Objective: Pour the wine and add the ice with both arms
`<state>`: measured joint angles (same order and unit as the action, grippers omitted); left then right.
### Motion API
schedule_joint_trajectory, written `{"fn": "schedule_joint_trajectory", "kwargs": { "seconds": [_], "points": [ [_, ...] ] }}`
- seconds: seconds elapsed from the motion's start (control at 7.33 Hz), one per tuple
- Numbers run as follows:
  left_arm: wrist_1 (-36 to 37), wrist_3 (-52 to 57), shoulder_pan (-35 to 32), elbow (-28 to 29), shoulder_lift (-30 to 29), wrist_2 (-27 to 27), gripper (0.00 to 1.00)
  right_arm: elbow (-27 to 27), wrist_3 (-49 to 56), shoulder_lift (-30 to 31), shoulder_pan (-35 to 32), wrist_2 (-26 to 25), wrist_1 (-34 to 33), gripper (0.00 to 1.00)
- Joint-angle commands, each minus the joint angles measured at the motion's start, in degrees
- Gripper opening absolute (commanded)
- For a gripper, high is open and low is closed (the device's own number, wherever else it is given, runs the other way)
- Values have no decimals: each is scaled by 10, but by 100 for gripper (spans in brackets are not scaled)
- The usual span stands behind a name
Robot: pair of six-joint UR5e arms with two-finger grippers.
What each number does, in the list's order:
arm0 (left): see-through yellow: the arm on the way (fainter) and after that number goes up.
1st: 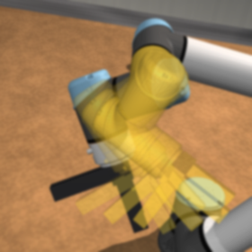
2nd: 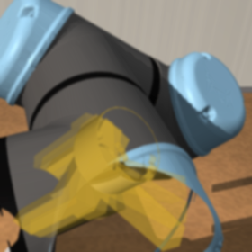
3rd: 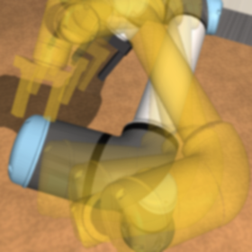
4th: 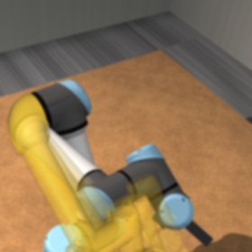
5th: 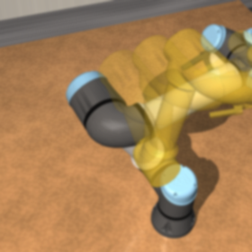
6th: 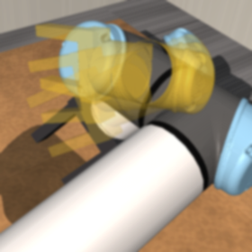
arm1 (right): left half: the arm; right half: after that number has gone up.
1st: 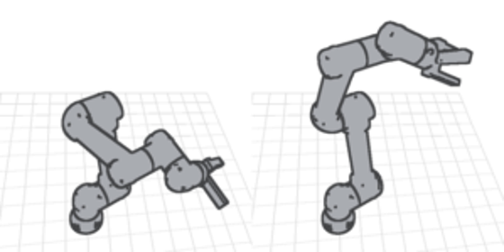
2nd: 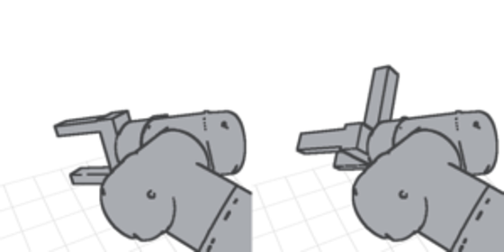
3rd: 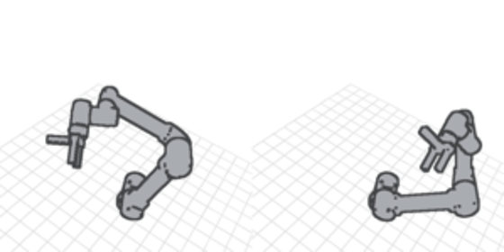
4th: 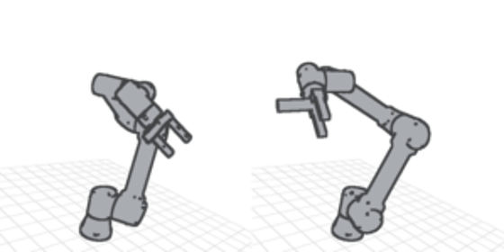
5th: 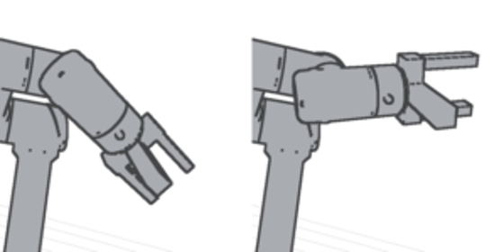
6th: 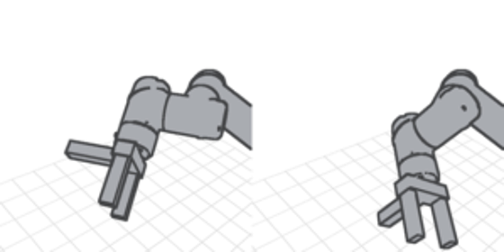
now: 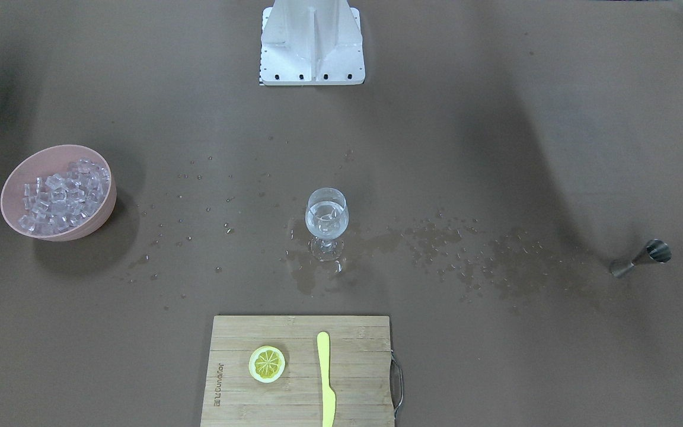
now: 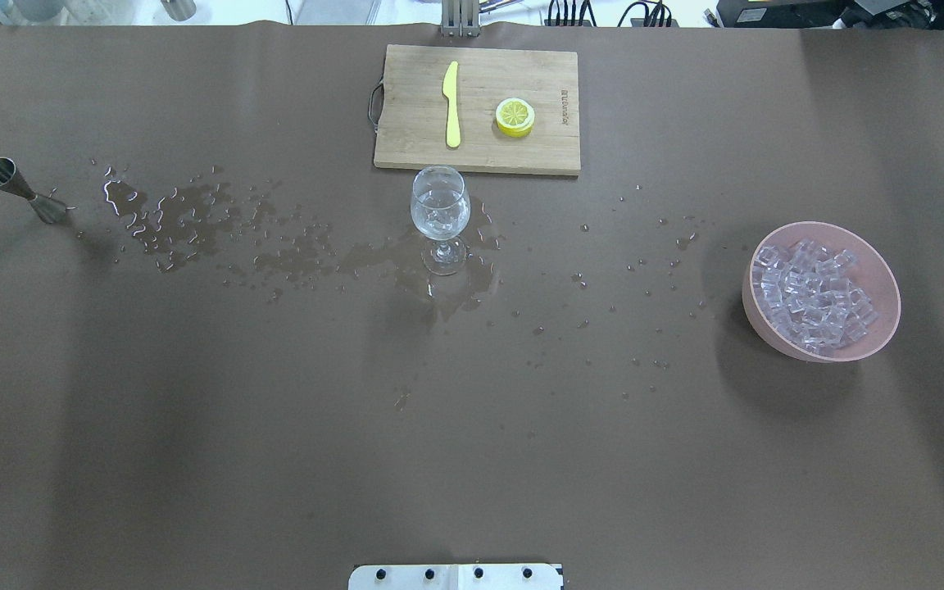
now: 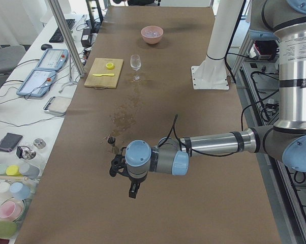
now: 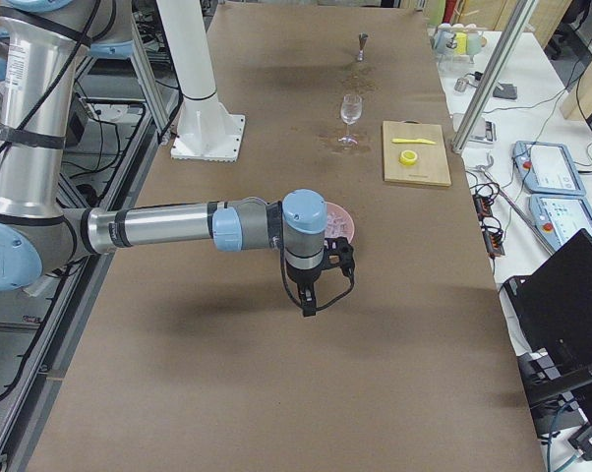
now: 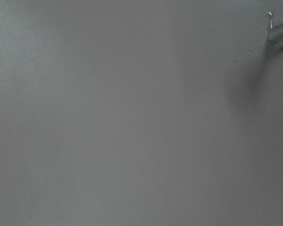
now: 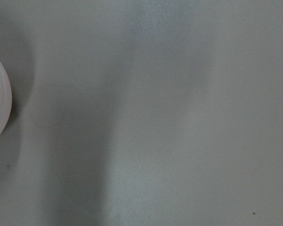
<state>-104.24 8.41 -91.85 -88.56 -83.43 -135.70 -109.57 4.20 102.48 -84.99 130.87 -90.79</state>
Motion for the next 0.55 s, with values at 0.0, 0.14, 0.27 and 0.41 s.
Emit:
{"fn": "schedule_joint_trajectory", "kwargs": {
  "seconds": [0.0, 0.14, 0.27, 0.41],
  "points": [
    [0, 0, 0, -1, 0, 0, 98, 1, 0, 0, 0, 0, 0, 100],
    [0, 0, 0, -2, 0, 0, 98, 1, -1, 0, 0, 0, 0, 100],
    [0, 0, -1, -4, 0, 0, 98, 1, -1, 0, 0, 0, 0, 100],
    [0, 0, -1, -6, 1, 0, 98, 1, -1, 0, 0, 0, 0, 100]
  ]
}}
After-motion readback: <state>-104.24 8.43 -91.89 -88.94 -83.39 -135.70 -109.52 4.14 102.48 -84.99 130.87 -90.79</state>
